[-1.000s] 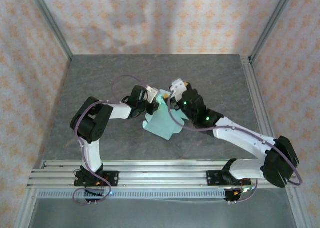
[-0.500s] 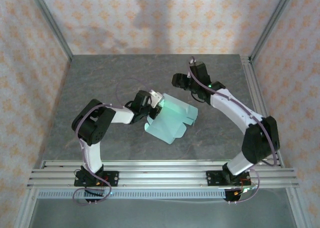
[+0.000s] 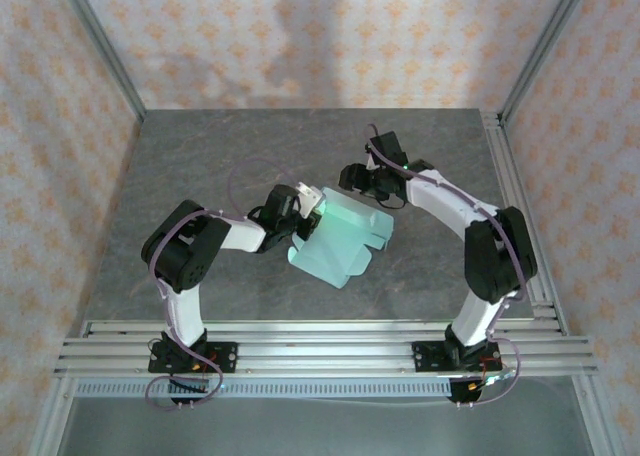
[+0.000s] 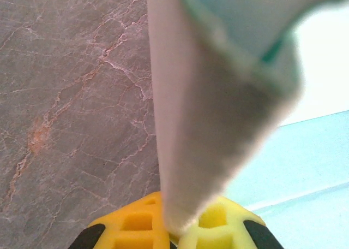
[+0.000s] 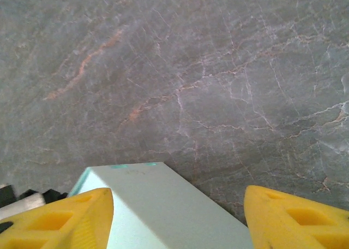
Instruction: Fold the paper box
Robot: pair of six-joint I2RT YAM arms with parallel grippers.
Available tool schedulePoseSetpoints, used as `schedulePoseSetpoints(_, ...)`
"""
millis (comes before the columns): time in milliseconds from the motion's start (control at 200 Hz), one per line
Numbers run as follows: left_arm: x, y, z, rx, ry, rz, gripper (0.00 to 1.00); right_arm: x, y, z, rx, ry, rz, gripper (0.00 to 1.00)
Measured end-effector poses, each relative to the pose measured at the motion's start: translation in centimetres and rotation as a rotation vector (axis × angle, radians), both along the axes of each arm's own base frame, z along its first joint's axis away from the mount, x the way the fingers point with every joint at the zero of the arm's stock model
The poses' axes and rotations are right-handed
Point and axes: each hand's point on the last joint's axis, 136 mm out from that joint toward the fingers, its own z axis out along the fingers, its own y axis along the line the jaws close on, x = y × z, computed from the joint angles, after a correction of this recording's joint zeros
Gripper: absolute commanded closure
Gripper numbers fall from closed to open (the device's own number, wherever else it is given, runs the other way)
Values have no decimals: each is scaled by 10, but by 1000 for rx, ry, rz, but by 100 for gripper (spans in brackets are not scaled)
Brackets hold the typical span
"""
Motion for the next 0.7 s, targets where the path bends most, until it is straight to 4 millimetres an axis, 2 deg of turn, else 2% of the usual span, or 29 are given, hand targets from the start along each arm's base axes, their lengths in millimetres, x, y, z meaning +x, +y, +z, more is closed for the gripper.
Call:
schedulePoseSetpoints(195,1,0,-4,1,2,0,91,1,17,-27,37,91,64,38)
schedulePoseSetpoints(305,2,1,-4,1,-3,5,88,2,24,-30,63,109,96,41)
schedulePoseSetpoints(500,2,1,-7,4,3,9,74,-1,26,-39,45,123,138,45)
schedulePoseSetpoints(696,3,1,-7,-1,8,14,71,-3,23,-43,22,123,162,46)
